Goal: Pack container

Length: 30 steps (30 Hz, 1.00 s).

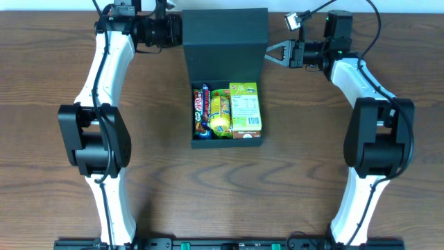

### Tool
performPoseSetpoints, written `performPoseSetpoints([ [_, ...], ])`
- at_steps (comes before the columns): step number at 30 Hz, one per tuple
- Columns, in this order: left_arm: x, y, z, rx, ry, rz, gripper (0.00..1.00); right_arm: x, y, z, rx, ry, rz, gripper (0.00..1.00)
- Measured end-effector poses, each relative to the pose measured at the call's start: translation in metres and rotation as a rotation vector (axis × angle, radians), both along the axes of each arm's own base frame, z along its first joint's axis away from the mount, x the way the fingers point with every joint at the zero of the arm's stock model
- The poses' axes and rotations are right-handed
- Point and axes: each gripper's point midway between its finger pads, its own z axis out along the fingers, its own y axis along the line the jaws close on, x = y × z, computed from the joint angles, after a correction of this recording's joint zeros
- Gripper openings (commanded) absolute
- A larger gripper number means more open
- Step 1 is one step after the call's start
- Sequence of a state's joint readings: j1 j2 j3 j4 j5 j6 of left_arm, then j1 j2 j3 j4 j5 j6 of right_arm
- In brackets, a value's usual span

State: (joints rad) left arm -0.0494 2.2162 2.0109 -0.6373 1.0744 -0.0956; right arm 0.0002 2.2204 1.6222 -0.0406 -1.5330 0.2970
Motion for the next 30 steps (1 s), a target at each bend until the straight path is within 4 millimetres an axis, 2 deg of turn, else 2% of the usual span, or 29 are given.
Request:
performPoseSetpoints([
  [11, -0.036, -0.01, -0.016, 0.041, 0.095, -0.087, 0.06, -0.001, 0.0, 0.0, 0.005, 0.123, -0.001, 0.02],
  [19, -0.066, -0.007, -0.012, 0.09, 0.128, -0.146, 0.06, 0.001, -0.005, 0.0, 0.009, 0.176, -0.01, 0.01],
  [30, -0.072, 0.004, -0.021, 0.197, 0.134, -0.134, 0.06, 0.008, -0.027, 0.0, 0.013, 0.183, -0.055, 0.02],
])
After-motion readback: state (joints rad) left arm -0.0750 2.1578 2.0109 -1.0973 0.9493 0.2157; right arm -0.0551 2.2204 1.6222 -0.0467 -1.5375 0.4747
